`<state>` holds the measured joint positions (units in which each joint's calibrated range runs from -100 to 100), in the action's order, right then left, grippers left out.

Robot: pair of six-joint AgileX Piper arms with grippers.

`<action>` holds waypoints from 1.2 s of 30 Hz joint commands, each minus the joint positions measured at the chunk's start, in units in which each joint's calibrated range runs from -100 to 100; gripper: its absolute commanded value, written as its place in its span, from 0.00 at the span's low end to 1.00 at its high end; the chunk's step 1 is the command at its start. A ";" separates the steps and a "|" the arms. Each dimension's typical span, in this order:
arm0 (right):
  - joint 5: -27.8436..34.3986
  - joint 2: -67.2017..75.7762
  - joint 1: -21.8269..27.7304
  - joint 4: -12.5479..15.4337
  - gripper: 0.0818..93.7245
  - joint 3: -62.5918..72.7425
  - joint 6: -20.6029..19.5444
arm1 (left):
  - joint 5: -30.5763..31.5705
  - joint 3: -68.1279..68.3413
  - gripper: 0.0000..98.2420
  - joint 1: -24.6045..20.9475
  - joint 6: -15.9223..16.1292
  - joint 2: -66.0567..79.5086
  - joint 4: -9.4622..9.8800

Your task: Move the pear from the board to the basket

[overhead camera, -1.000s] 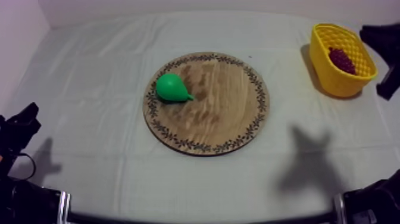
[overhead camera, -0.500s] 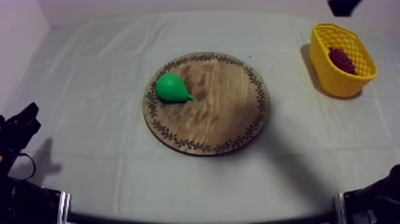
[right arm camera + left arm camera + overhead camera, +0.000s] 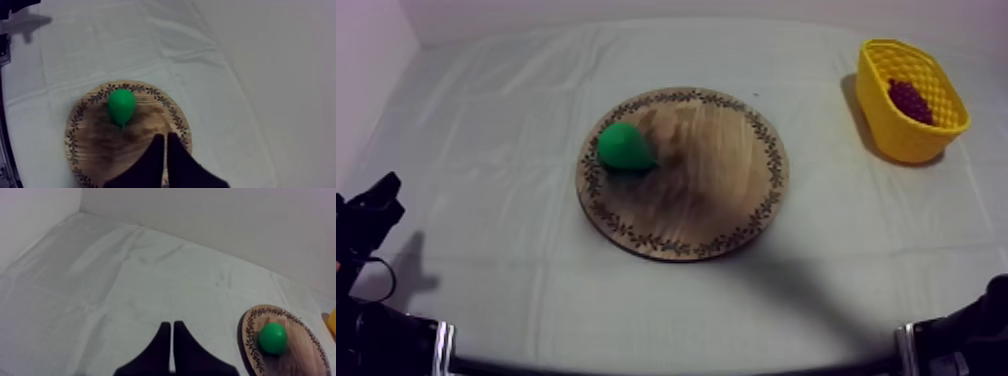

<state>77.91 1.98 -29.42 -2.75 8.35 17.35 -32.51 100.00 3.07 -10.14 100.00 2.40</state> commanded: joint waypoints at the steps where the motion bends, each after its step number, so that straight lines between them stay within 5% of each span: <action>1: 2.51 -6.61 -0.59 -0.54 0.00 7.09 0.19 | 0.01 0.00 0.00 0.01 0.01 0.00 0.02; 11: 10.16 -20.99 -2.91 -2.88 0.00 21.05 -0.51 | 0.01 0.00 0.00 0.01 0.01 0.00 0.02; 30: 18.90 -34.52 -4.84 -4.88 0.00 26.76 2.03 | 0.01 0.00 0.00 0.01 0.01 0.00 0.02; 36: 19.30 -36.77 -4.67 -5.17 0.09 27.83 2.27 | 0.01 0.00 0.00 0.01 0.01 0.00 0.02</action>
<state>97.27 -34.74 -34.25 -8.02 36.10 19.66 -32.51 100.00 3.07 -10.14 100.00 2.40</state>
